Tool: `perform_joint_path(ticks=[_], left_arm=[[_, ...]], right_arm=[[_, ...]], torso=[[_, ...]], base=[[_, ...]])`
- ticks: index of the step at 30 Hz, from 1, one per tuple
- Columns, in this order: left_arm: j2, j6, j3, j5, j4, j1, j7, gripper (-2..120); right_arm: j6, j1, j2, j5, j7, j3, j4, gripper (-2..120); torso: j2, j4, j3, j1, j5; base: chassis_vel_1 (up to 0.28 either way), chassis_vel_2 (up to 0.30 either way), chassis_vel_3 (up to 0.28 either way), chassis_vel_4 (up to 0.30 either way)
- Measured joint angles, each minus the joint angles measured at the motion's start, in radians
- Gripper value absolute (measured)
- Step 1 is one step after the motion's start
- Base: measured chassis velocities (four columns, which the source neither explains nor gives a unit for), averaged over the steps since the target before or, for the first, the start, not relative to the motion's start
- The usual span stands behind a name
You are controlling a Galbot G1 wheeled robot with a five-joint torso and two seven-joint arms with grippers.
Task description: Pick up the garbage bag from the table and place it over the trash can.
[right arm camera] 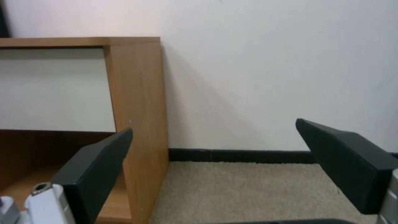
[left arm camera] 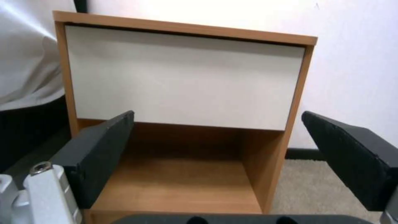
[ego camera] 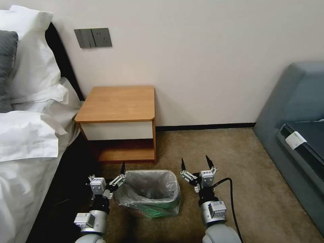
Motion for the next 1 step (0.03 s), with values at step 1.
perform_joint_path(ticks=[1], left_arm=[[0.0,0.0,0.0,0.0,0.0,0.0,0.0,100]], right_arm=[[0.0,0.0,0.0,0.0,0.0,0.0,0.0,100]], torso=[[0.0,0.0,0.0,0.0,0.0]], base=[[0.0,0.0,0.0,0.0]])
